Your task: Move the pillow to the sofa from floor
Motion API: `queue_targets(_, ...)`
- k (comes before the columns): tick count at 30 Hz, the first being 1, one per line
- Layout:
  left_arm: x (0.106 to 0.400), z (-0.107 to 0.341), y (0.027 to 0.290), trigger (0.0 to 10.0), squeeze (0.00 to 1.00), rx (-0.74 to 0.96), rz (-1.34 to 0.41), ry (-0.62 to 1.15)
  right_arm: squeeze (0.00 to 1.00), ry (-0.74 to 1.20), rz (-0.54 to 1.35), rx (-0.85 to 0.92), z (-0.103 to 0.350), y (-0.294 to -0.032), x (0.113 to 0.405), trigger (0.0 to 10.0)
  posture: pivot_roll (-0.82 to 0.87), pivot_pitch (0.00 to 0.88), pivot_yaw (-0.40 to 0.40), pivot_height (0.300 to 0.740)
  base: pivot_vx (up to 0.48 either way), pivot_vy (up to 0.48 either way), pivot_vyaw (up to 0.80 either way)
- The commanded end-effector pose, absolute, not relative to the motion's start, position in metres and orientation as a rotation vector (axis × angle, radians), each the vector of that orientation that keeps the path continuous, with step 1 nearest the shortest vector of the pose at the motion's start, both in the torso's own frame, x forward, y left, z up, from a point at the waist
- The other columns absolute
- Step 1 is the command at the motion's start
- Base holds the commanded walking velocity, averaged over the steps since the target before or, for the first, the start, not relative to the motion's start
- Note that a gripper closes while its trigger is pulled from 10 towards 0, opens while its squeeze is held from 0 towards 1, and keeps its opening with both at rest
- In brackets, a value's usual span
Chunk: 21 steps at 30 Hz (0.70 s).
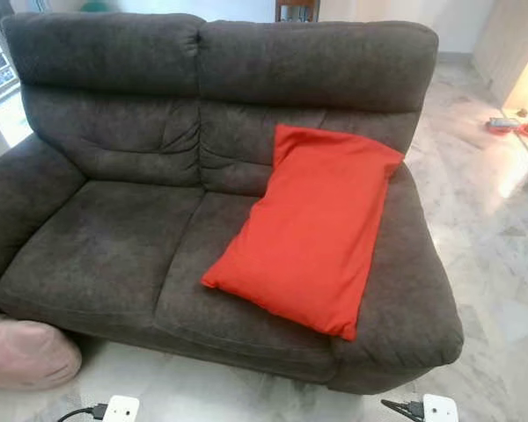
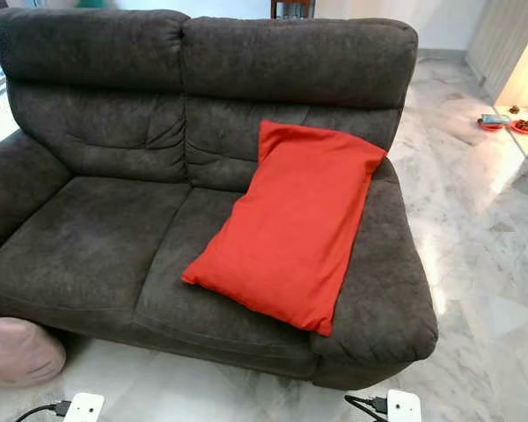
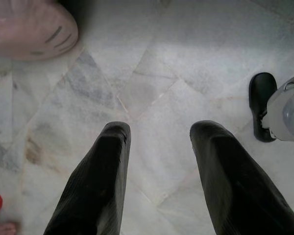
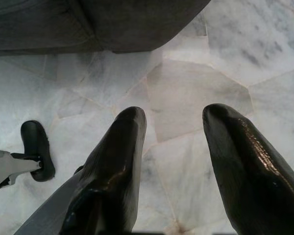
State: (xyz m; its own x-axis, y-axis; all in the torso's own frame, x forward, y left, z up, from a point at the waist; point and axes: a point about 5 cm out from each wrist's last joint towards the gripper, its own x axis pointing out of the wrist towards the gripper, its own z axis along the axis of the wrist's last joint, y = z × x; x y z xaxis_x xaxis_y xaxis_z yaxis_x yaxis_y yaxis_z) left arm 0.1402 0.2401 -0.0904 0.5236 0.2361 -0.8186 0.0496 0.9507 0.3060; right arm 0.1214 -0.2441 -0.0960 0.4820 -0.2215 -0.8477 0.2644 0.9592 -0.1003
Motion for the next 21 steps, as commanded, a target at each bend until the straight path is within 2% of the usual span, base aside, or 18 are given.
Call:
queue_targets(1,0.1384,-0.0907,0.2431,10.0,0.0,0.328,0.103,1.037,0.0,1.022,-0.31,0.07,-0.0968,-0.2418,0.1206,10.0,0.1,0.0,0.016,0.74,0.0,0.277,0.0)
queue_targets(21,0.1391,-0.0919,0.2378,10.0,0.0,0.31,0.106,1.037,0.0,1.016,-0.304,0.066,-0.0955,-0.2441,0.1225,10.0,0.1,0.028,-0.005,0.74,0.0,0.305,0.0)
